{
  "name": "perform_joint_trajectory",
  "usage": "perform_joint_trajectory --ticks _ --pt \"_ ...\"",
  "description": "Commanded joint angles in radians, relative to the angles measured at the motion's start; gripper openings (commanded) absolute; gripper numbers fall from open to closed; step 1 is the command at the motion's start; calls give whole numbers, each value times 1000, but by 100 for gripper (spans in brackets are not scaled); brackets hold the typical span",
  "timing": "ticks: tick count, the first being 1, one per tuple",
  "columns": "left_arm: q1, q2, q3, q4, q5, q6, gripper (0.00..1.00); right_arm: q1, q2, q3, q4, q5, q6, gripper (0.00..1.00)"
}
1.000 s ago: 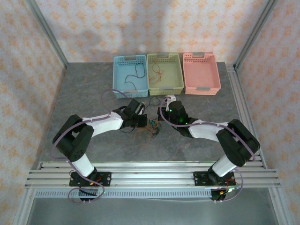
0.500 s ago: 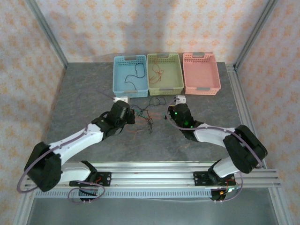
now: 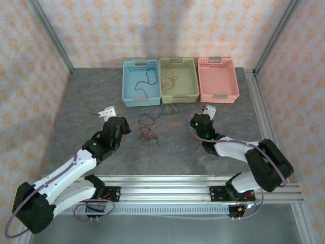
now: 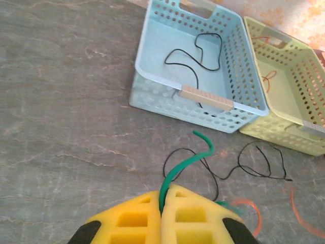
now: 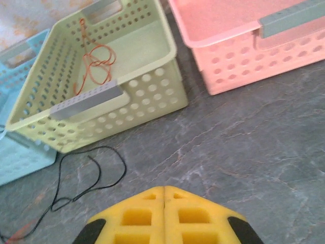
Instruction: Untangle the cables
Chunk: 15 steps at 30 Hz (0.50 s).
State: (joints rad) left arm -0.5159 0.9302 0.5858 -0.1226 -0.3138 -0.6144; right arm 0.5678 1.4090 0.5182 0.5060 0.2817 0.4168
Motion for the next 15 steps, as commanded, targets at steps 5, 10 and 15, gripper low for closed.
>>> perform_joint_trajectory --ticks 5,10,15 --pt "19 23 1 4 -8 4 0 -46 -16 -35 50 -4 88 0" --pt "17 136 49 30 145 51 0 -46 7 -36 114 -103 91 0" --pt "6 298 136 7 281 74 35 -45 19 -36 186 -208 75 0"
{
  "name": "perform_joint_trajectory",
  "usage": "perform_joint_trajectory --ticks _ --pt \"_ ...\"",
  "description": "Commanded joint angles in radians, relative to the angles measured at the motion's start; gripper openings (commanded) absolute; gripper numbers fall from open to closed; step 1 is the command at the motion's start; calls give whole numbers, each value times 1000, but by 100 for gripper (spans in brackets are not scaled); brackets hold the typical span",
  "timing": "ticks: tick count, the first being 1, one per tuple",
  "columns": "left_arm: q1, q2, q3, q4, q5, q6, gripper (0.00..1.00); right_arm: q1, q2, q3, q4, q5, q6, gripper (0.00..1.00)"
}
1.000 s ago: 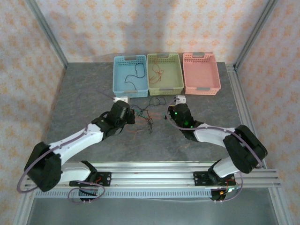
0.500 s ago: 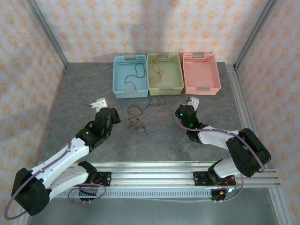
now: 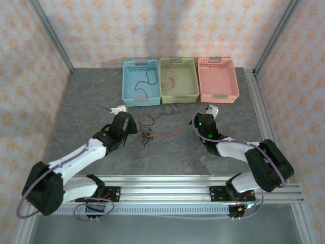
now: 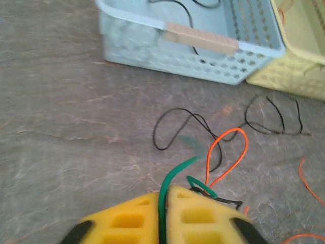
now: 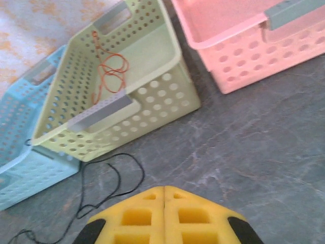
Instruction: Untangle the cables
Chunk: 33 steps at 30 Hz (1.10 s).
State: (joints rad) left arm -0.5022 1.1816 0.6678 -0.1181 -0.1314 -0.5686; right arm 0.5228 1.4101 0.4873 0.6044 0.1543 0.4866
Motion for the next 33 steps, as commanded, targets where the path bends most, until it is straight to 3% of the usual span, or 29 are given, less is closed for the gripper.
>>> perform_joint_trajectory --ticks 1,2,5,8,10,14,17,23,33 --pt "-15 55 57 2 101 29 46 2 22 -8 107 -96 6 0" --pt "-23 59 62 0 99 29 54 2 23 -9 117 -112 9 0" --pt "-44 16 68 -29 49 69 67 6 21 -15 162 -149 3 0" --pt "-68 -107 69 -110 -97 100 80 16 21 -15 189 -179 -13 0" --pt "-67 -204 27 -77 -103 108 84 16 27 -13 206 -208 -20 0" --pt "-70 -210 17 39 121 153 80 20 37 -26 274 -252 -20 0" --pt "-107 -80 92 85 270 180 78 26 43 -32 323 -283 -16 0" --pt "-168 250 332 15 440 222 75 37 44 -30 335 -311 -22 0" --pt "-210 454 470 -13 440 270 65 39 27 -25 303 -296 -43 0"
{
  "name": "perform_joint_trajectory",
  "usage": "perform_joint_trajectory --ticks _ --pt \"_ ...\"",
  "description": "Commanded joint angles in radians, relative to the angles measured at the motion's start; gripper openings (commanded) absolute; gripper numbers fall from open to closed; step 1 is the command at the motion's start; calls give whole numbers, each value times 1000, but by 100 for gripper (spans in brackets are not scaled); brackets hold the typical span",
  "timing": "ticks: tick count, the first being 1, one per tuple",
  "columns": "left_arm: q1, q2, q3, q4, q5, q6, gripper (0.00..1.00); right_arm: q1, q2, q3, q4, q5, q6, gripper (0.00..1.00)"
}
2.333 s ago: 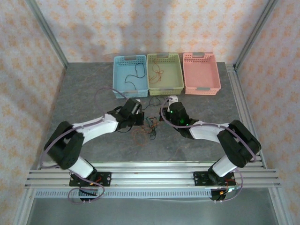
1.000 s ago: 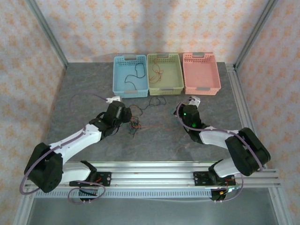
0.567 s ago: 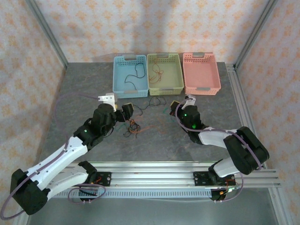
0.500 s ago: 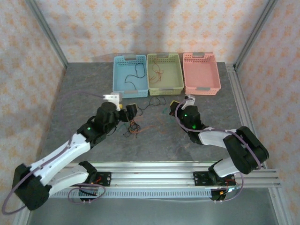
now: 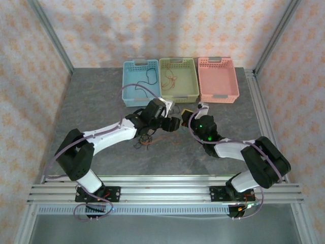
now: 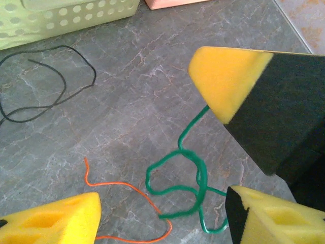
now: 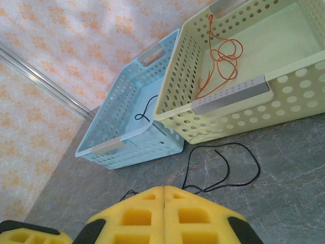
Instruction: Untangle the cables
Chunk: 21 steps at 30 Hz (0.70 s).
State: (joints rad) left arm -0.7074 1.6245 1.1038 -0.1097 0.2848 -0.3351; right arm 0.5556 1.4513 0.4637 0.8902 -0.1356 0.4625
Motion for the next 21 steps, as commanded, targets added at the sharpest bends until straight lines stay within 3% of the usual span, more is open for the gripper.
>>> perform_joint_trajectory --ticks 1,11,17,21 --pt "-8 18 37 -25 19 40 64 6 -14 -1 16 -6 -19 0" --pt "-9 91 92 -30 -21 48 36 12 -1 4 17 -4 -22 0" --pt "-8 62 69 -26 -87 51 0 15 -4 5 6 9 -27 0" --pt "-8 3 31 -59 -164 44 0 16 -20 -5 -12 75 -30 0"
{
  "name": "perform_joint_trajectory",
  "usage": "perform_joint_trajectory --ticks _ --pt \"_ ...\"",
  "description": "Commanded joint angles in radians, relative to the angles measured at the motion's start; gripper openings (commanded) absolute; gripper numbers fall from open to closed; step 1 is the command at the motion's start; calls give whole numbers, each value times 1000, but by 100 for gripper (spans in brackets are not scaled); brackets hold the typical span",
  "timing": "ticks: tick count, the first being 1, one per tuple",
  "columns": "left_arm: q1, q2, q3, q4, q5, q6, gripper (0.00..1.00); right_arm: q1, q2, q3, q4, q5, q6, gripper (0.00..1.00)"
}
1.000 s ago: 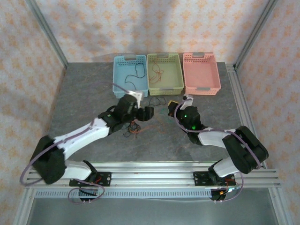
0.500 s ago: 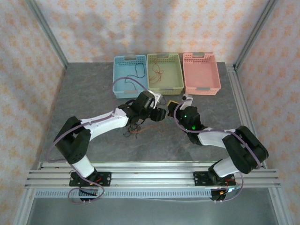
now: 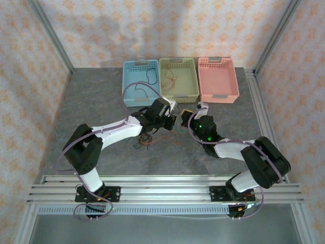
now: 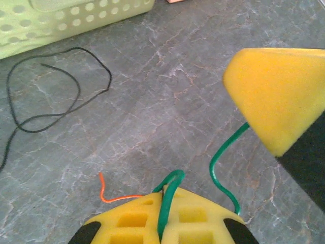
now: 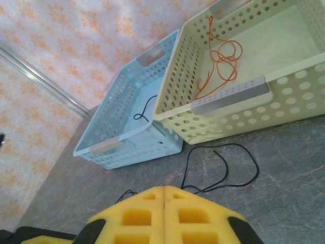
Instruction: Untangle the cables
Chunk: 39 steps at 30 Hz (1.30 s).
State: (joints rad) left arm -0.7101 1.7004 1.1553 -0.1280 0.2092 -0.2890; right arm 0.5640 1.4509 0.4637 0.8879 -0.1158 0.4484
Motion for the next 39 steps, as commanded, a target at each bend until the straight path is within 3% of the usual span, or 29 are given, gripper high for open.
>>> perform_joint_trajectory --ticks 1,5,12,16,20,26,34,39 --pt "-5 -97 -37 -51 -117 -5 0 7 -31 -9 -24 92 -16 0" --pt "0 -205 -110 -96 -222 -23 0 -1 -71 -14 -118 217 -13 0" --pt "16 -354 -249 -95 -284 -44 0 -12 -84 -19 -169 304 -1 0" --pt "45 -386 -294 -84 -273 -47 0 -25 -110 -19 -225 376 -10 0" --pt "72 -376 -284 -120 -336 -41 0 -32 -154 -38 -263 529 -28 0" --pt "79 -395 -289 -140 -387 -41 0 -42 -173 -43 -299 616 -10 0" --pt "81 -425 -296 -163 -477 -35 0 -49 -179 -58 -291 651 8 0" --pt "81 -431 -308 -136 -430 -44 0 -50 -192 -73 -232 566 11 0"
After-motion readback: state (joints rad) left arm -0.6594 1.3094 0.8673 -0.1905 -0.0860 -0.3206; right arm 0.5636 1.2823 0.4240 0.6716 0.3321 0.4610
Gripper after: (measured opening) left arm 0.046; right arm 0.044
